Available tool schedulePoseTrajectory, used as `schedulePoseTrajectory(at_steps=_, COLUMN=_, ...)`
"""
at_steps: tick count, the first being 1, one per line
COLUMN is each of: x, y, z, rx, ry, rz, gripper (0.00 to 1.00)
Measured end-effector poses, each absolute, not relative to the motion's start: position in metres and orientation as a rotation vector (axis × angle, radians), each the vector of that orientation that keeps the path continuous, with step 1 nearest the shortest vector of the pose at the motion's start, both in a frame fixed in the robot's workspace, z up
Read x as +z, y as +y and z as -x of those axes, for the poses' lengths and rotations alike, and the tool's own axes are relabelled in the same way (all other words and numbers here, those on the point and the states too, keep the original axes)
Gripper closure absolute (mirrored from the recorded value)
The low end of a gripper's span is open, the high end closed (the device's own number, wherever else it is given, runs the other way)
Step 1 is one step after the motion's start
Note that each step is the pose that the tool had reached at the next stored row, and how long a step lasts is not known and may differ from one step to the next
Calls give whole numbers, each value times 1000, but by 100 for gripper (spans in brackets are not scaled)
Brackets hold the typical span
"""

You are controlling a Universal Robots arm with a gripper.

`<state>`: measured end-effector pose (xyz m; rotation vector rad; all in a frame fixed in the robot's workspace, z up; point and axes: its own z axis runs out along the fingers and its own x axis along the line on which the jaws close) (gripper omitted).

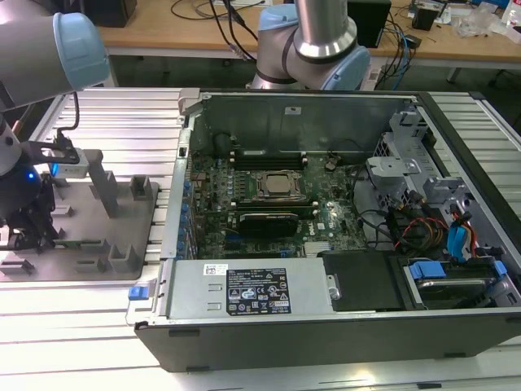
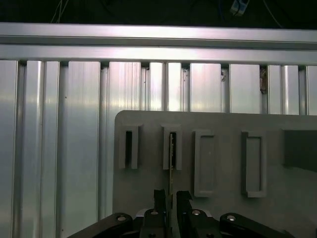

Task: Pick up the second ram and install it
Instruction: 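Pick up the second ram and move it above second insertion slot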

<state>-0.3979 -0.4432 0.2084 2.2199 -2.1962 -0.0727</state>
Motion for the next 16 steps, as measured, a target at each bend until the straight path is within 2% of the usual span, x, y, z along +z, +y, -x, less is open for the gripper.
schedulePoseTrajectory(at_steps=3, x=208, y=-443, z=398, rx=-73, ry=-2196, rz=-2220, gripper=78)
schedulePoseTrajectory(at_steps=4, x=208, y=-443, z=398, rx=-73, ry=-2196, rz=-2220, gripper=87)
schedulePoseTrajectory(at_steps=6, x=208, y=-443, z=398, rx=-73, ry=-2196, rz=-2220, gripper=91)
schedulePoseTrajectory(at_steps=16, x=216, y=-443, z=398, rx=-73, ry=-2196, rz=-2221, gripper=91)
